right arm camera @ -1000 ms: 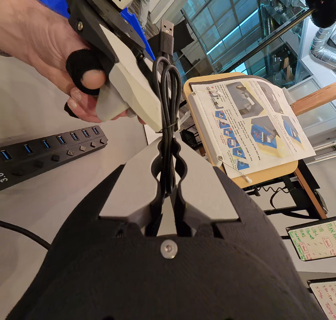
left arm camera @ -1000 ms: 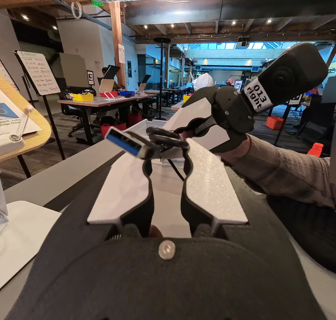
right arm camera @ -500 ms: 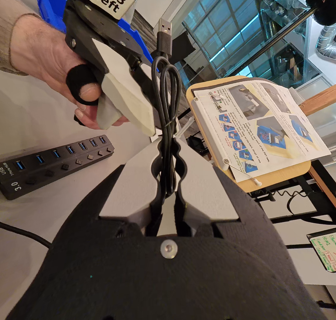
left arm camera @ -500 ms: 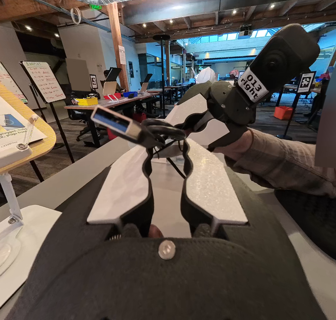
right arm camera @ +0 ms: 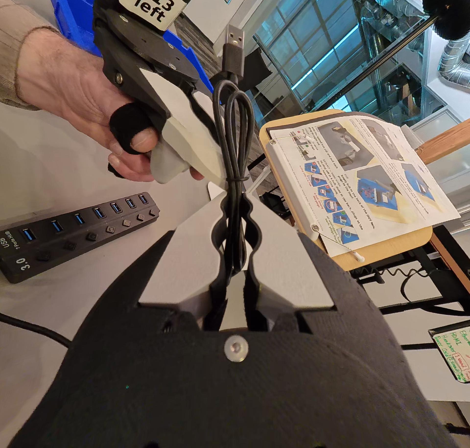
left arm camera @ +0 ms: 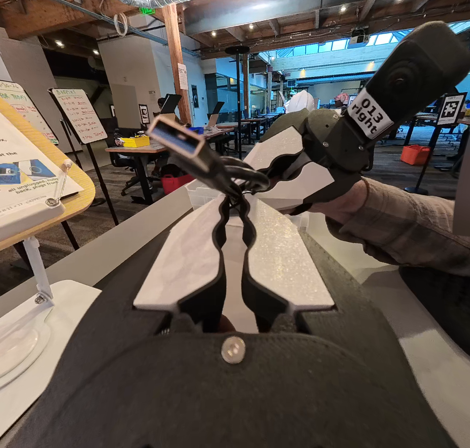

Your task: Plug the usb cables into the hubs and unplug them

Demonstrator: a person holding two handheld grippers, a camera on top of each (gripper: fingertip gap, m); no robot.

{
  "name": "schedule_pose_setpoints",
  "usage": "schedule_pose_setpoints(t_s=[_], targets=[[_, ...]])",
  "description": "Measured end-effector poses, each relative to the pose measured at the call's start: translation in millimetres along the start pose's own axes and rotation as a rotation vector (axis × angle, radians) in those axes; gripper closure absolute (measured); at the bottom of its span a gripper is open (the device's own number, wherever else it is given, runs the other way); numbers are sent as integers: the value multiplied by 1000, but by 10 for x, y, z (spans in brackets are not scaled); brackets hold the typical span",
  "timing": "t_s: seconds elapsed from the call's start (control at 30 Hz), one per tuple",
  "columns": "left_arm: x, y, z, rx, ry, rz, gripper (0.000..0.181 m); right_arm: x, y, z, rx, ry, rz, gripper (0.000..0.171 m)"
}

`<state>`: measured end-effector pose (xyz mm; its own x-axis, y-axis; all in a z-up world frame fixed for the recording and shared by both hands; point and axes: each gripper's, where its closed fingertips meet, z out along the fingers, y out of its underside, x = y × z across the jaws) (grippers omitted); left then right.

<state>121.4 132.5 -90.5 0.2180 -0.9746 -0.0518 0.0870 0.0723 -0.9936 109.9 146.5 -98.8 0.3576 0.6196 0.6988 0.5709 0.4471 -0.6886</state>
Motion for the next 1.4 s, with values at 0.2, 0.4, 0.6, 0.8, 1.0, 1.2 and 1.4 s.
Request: schedule_pose_setpoints(t_s=[0.2, 0.4, 0.6, 0.8, 1.0, 1.2, 1.4], targets=[[-10, -2, 12, -5, -30, 26, 175, 22, 8, 1, -10, 19, -10, 168], [-56, 10, 29, -30, -102, 76, 177, 65, 50, 24, -67, 53, -14, 168], [-124, 4, 47, -90, -252, 241, 178, 99, 88, 51, -100, 38, 144, 167], [-188, 49, 56, -179, -397, 475, 180, 95, 153, 82, -133, 20, 272, 168], [-223, 84, 54, -277, -512, 788, 181, 58, 191, 96, -127, -37, 418, 168], [-246, 99, 44, -342, -578, 1062, 181, 20, 205, 109, -87, -101, 568, 168], [-265, 96, 47, -407, -618, 1406, 181, -8, 216, 107, -49, -167, 709, 168]])
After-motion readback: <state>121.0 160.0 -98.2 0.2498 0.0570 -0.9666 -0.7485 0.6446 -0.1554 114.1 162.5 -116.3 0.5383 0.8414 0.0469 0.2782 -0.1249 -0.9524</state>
